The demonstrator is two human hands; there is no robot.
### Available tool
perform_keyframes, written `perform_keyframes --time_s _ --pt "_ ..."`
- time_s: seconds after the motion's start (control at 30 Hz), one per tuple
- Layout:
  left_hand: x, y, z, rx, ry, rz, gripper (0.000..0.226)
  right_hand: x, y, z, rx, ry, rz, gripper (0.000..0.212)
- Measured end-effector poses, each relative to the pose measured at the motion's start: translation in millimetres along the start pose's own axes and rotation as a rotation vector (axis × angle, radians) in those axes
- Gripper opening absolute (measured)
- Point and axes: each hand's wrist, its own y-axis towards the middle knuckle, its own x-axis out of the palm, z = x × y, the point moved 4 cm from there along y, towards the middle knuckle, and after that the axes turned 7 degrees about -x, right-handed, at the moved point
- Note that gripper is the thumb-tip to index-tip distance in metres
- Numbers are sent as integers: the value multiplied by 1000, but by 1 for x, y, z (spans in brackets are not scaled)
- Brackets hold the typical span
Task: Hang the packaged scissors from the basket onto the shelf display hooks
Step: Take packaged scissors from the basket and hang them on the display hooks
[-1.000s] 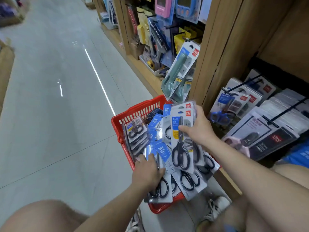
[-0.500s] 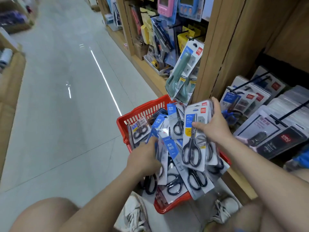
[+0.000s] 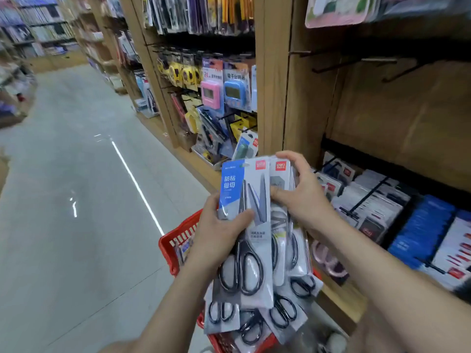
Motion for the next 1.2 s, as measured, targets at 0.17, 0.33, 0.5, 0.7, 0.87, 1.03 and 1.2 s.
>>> perform_keyframes --time_s 0.17,0.33,0.5,0.7,0.87,1.03,1.2 --pt "24 32 20 -7 -94 -168 42 -19 4 -18 -43 -57 212 54" --pt "54 42 28 -13 -189 -312 47 -50 -4 -35 -64 -158 361 36" --pt "102 23 36 -21 -235 -460 53 -94 -32 -61 -26 -177 383 39" --pt "125 -5 45 -54 -299 -584 62 -131 -73 -82 29 -31 427 52" --pt "136 -32 60 13 -304 -577 70 -154 -106 -100 14 13 557 67" --pt "144 -57 77 70 -367 -588 56 -168 -137 -118 13 -27 693 30" --pt "147 -69 81 95 -447 -601 58 -187 -163 -130 29 4 826 16"
